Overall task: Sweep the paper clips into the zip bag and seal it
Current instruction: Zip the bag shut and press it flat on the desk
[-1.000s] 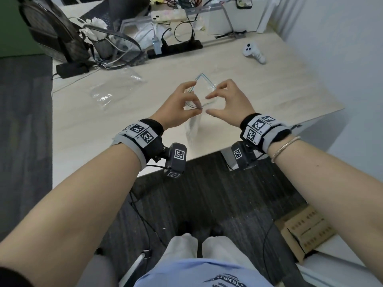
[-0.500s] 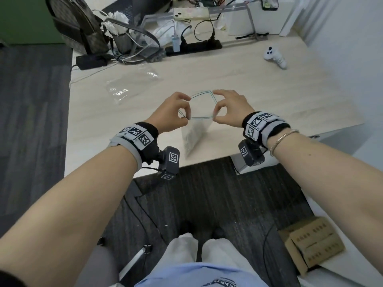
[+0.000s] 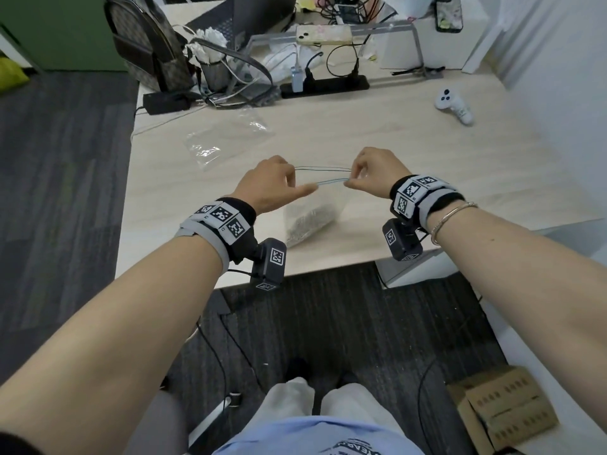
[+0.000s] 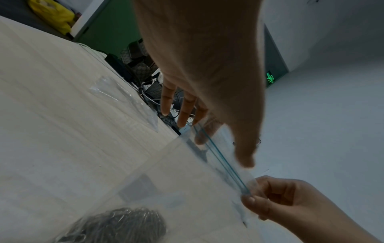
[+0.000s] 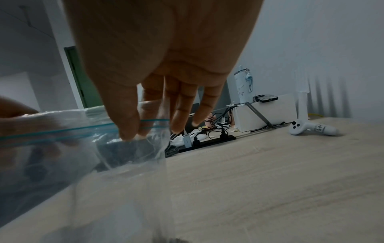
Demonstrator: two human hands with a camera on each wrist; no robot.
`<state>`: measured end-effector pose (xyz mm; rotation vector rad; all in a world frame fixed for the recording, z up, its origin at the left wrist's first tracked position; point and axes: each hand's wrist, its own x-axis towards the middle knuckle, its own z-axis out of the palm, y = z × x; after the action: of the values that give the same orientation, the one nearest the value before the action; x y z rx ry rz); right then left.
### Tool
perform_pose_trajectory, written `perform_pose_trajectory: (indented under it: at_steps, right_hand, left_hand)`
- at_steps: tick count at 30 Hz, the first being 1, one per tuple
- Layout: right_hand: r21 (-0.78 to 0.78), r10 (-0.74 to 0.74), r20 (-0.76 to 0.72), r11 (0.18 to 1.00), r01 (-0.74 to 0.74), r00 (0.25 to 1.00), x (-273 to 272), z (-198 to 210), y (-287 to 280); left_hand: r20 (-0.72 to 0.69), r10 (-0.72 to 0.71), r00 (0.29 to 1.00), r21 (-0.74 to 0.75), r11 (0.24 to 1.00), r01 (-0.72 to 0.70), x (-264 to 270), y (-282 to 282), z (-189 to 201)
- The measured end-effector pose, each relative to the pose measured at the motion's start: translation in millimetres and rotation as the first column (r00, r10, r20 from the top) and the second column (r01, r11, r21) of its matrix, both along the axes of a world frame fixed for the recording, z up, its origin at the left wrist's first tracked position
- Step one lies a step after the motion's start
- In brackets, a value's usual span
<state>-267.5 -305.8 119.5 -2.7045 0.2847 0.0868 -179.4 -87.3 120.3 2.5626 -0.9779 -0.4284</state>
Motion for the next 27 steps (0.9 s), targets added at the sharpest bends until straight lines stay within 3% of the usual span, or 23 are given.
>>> perform_pose_trajectory:
  at_steps: [5, 12, 21, 27]
  right_hand:
    - [0.013, -0.032, 0.006, 0.999, 0.032, 0.999, -2, 7, -6]
    - [0.07, 0.036, 0.028, 0.997, -0.038, 0.999, 5, 9, -24]
    - [0.29, -0.136, 0.23, 0.955, 0.066, 0.964, 33, 20, -72]
    - [0.223, -0.038, 0.194, 0.975, -0.006, 0.98, 45, 17, -98]
  left_hand:
    - [0.024, -0.01, 1.0, -0.126, 0.992, 0.013, 10, -1, -1]
    - [-0.042, 0.142, 0.989, -0.281, 0.948, -0.148, 19, -14, -1]
    - [-0.127, 0.258, 0.958, -0.454, 0.843, -0.288, 29, -52, 11]
    - [0.055, 0.32, 0.946, -0.437, 0.859, -0.265, 35, -77, 3]
